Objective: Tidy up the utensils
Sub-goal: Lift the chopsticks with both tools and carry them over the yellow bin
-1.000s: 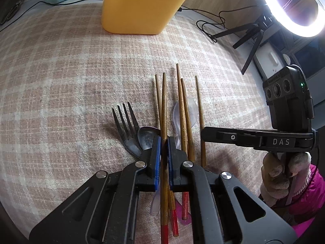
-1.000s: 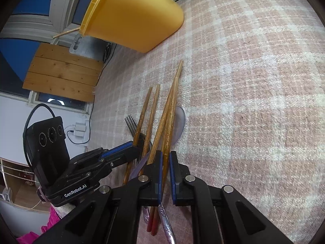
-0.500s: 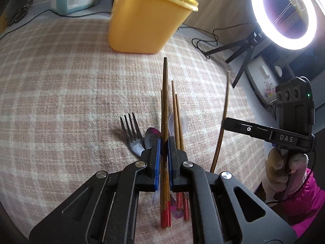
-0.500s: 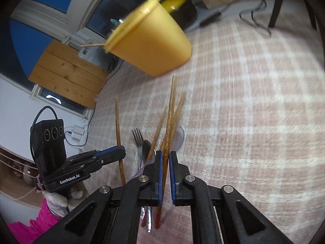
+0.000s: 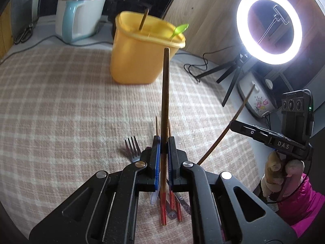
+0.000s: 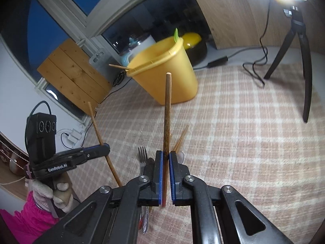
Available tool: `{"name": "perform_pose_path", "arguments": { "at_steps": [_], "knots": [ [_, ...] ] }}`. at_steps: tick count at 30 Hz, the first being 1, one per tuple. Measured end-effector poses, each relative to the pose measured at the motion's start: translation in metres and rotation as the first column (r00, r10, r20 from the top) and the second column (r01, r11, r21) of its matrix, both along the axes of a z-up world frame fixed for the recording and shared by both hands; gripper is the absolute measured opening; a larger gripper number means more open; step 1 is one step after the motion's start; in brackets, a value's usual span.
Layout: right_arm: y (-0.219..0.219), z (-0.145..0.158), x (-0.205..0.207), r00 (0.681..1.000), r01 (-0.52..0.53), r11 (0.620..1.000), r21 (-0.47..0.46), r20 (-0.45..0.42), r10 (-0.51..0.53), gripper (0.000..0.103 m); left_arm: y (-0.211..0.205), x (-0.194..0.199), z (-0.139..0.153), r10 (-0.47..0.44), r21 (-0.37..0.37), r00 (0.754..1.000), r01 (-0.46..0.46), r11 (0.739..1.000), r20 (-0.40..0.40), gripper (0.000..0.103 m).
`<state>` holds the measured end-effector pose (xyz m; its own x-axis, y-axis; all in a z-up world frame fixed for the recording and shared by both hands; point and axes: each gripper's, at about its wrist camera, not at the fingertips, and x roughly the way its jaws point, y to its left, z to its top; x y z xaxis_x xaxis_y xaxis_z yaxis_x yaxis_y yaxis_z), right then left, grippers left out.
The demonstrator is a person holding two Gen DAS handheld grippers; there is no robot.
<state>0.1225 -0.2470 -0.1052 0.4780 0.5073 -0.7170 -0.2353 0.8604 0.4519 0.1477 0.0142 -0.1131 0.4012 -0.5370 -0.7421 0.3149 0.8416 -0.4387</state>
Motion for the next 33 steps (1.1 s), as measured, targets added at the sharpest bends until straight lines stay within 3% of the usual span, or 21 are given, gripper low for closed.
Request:
{"name": "perform_pose_path", "arguments": {
  "at_steps": [16, 33],
  "knots": [
    [0.008, 0.045, -0.01, 0.988, 0.022, 0.998, -0.053, 0.157, -0.014, 0.004, 0.022, 0.02, 0.051, 0.066, 0.0, 0.986, -0.067, 0.998, 0.156, 0.004],
    [0.022, 0.106, 0.004, 0.942, 0.071, 0.992, -0.108, 0.335, -0.031, 0.004, 0.055, 0.071, 0.116, 0.148, -0.008, 0.931, -0.154, 0.988, 0.334, 0.004]
  ]
}}
